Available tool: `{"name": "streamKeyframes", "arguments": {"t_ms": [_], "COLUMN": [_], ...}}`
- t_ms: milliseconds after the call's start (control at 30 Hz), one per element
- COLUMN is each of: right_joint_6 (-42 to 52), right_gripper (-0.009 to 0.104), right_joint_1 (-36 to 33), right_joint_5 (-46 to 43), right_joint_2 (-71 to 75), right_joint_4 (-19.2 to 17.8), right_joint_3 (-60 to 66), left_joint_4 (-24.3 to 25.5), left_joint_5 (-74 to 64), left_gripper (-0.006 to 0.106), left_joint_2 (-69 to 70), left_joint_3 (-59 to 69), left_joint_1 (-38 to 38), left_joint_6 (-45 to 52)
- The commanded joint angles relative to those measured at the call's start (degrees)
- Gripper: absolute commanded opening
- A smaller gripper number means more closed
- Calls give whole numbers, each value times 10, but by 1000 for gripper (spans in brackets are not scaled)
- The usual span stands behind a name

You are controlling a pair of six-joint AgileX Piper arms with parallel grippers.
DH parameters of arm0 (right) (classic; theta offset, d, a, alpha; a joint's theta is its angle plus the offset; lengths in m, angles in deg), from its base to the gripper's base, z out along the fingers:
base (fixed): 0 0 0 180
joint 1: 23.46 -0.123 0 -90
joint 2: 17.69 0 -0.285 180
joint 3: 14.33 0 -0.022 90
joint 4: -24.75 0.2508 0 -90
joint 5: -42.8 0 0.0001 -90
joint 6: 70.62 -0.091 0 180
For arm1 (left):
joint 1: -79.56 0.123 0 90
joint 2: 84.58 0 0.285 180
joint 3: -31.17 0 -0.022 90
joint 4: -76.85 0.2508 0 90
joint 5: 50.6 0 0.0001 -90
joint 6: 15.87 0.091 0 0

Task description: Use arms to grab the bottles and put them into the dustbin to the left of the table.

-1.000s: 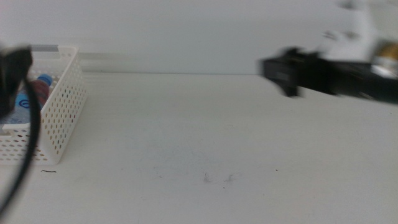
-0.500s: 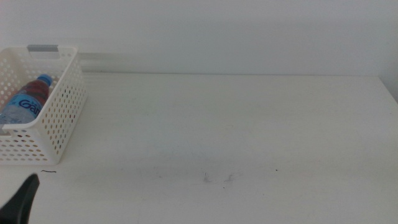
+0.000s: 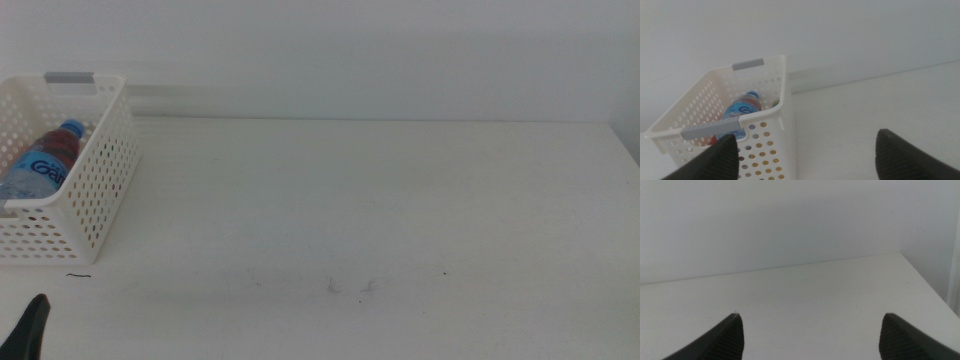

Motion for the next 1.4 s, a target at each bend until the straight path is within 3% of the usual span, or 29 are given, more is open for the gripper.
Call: {"name": "streamKeyframes", "arguments": {"t_ms": [0,367,433,567,967,1067,1200,1367], "right_joint_6": [6,6,97,223,183,183,183,183], "right_gripper": [89,89,89,89,89,89,89,89], "right_joint_1": [5,5,5,5,5,5,5,5], "right_joint_5": [-7,-8,-10,-11,-11,-11,-11,-11], "right_joint_2": [3,3,3,3,3,3,3,3], "right_joint_4": [-8,0,-12,60,60,60,60,60], "right_joint_3": [2,2,2,2,2,2,2,2], "left_joint_4": [-2,-2,-2,-2,-2,78,250,256], "left_joint_5": [11,11,11,11,11,22,25,25], "left_gripper": [94,94,94,94,94,94,94,94], "left_joint_2": [3,3,3,3,3,3,3,3], "left_joint_3": [0,0,0,0,0,0,0,0], "left_joint_1": [6,7,7,7,7,7,6,6], "left_joint_6": [0,0,0,0,0,-55,-313,-332]}}
